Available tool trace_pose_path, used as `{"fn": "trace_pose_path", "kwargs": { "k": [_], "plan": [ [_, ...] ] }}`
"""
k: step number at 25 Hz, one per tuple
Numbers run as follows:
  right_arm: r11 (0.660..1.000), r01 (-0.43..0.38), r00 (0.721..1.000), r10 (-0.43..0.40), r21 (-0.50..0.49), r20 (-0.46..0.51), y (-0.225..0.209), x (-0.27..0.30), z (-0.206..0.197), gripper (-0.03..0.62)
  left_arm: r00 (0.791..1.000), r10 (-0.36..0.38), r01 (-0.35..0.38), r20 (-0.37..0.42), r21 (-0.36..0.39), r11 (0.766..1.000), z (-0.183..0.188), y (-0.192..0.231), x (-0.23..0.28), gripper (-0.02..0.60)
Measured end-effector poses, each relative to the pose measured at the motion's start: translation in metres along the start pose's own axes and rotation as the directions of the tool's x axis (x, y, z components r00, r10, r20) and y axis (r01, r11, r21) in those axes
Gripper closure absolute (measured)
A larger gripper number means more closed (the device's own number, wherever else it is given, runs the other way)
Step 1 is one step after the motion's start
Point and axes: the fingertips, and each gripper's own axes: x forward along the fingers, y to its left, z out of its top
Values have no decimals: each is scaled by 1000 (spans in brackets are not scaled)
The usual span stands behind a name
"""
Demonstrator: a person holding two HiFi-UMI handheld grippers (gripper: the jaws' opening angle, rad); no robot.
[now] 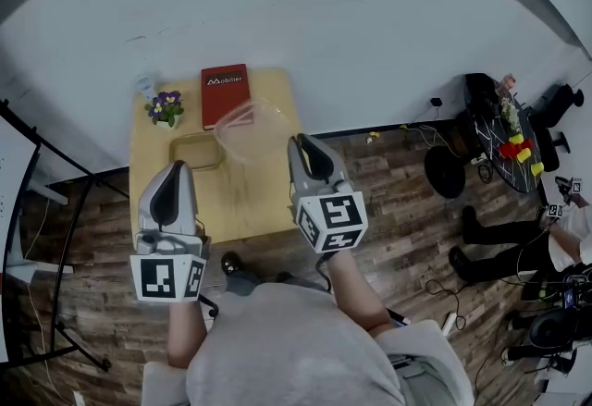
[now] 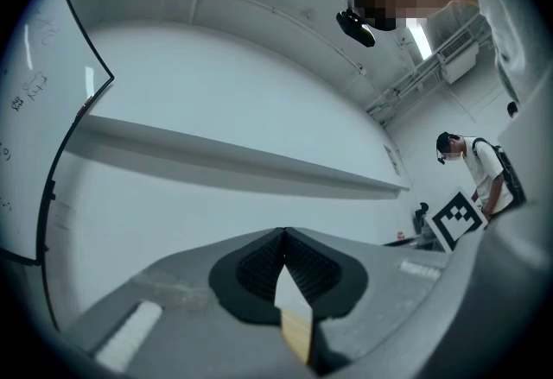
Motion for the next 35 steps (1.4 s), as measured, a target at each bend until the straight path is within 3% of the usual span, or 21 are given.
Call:
{"fn": "trace_pose_path", "kwargs": {
  "k": [15,35],
  "plan": [
    [998,27,999,-25,-57,25,-22,-38,9,554,1000,6,-6,2,-3,1000,1,-33,-6,578],
    [996,68,996,-64,-55,63,-37,-73,13,553,1000,-7,6,-19,-6,1000,-9,-55,-11,578]
  ]
}}
